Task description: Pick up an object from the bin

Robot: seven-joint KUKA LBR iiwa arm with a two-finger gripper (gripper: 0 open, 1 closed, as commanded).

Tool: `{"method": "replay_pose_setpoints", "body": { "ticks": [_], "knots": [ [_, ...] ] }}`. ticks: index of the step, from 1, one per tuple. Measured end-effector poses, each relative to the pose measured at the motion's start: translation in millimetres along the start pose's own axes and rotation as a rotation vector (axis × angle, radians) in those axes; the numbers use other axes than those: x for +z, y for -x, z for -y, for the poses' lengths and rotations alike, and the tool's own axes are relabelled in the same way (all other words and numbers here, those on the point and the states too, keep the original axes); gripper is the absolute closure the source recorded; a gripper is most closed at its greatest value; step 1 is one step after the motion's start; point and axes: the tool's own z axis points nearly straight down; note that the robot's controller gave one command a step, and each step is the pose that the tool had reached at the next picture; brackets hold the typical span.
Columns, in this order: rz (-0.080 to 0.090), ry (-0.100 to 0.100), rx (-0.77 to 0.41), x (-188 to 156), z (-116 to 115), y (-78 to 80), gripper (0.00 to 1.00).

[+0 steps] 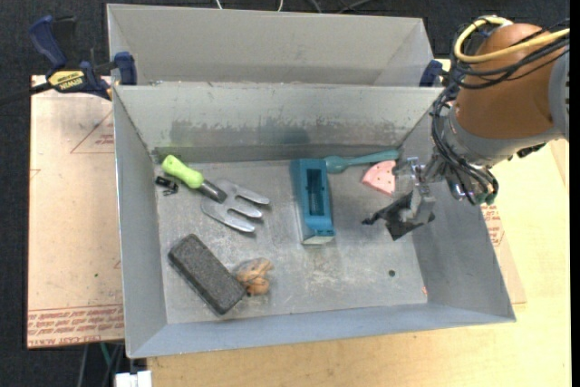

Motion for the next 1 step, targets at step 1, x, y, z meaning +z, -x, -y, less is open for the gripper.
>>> {"method": "replay_pose_setpoints", "body": {
  "ticks": [1],
  "knots": [
    [0.005,-0.001,0.000,-32.2,0.1,1.5,1.00]
  ]
}}
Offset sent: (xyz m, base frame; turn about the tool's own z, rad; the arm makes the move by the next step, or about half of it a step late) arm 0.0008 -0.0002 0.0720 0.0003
